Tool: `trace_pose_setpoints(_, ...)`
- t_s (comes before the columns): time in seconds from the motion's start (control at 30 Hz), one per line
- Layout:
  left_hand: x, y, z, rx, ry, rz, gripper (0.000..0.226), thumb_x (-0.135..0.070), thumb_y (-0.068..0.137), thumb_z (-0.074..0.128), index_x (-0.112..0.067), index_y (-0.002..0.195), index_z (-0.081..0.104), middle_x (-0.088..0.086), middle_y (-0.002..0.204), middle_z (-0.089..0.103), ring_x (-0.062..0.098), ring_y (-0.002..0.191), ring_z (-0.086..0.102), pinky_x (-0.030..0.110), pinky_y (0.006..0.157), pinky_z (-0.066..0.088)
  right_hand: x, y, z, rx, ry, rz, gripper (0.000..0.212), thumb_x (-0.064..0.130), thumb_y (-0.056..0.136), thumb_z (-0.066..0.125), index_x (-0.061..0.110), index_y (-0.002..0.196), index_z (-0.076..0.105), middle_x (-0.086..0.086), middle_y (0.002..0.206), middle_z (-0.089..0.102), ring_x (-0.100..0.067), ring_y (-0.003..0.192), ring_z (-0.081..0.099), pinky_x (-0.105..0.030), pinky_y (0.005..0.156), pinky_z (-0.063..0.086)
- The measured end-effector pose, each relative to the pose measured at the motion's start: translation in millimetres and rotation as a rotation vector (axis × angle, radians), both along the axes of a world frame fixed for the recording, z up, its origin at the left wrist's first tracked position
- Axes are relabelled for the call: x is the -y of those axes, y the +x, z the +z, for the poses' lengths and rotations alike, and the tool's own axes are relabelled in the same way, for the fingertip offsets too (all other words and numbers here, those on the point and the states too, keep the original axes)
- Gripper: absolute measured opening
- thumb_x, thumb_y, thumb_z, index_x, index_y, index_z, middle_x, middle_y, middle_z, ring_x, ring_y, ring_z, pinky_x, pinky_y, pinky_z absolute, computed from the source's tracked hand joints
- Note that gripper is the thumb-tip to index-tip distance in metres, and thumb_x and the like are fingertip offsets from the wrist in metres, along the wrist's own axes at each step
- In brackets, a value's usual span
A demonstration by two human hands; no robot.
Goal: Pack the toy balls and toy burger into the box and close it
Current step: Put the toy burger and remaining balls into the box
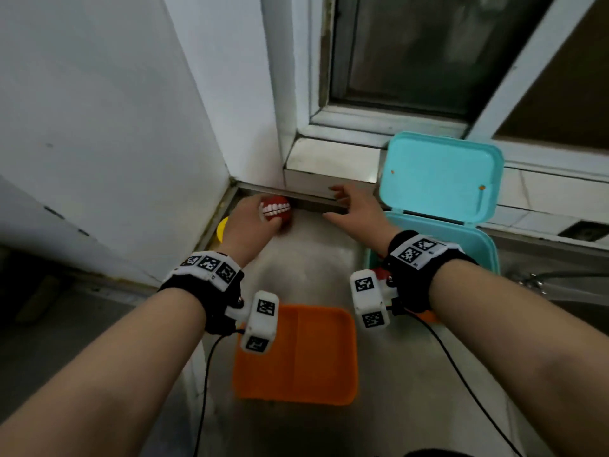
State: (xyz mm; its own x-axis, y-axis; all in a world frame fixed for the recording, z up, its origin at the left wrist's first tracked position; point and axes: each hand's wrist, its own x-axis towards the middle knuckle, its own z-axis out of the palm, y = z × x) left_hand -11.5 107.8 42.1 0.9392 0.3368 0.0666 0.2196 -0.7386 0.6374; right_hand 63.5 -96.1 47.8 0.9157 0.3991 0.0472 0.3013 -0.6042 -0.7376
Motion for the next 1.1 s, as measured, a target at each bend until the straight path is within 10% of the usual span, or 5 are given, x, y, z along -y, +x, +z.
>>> trace_pose_setpoints(0.63,163,92,9,-0.128,0.278,-0.431,0.075,-0.040,0.076,0.074,-0.020,0.142,0.041,0.014,0.141,0.048,0.032,0.127,0.045,0.036,0.102,0.034,149,48,17,0.042,-0.533,-0.125,0.082,0.037,0.078,0.064,0.033,0.149,0.023,-0.001,0.158,0.024,-0.041,0.139,0.022,-0.056,0.110,0.026)
trace_pose_setpoints(0.83,184,100,-11,-0.139,0.413,-0.432,0.087,-0.058,0.062,0.077,-0.020,0.134,0.049,0.018,0.135,0.047,0.036,0.127,0.038,0.041,0.106,0.030,166,46,1,0.166,-0.549,-0.289,0.067,0.051,0.075,0.062,0.021,0.134,0.048,-0.015,0.133,0.047,-0.038,0.124,0.040,-0.049,0.101,0.039)
trace_pose_setpoints(1.1,191,68,-39,-0.103,0.135,-0.565,0.059,-0.044,0.067,0.075,-0.018,0.110,0.045,0.006,0.107,0.053,0.026,0.088,0.055,0.031,0.070,0.038,178,25,-38,0.011,-0.604,-0.221,0.081,0.060,0.063,0.073,0.019,0.128,0.047,-0.013,0.130,0.042,-0.038,0.120,0.038,-0.043,0.100,0.037)
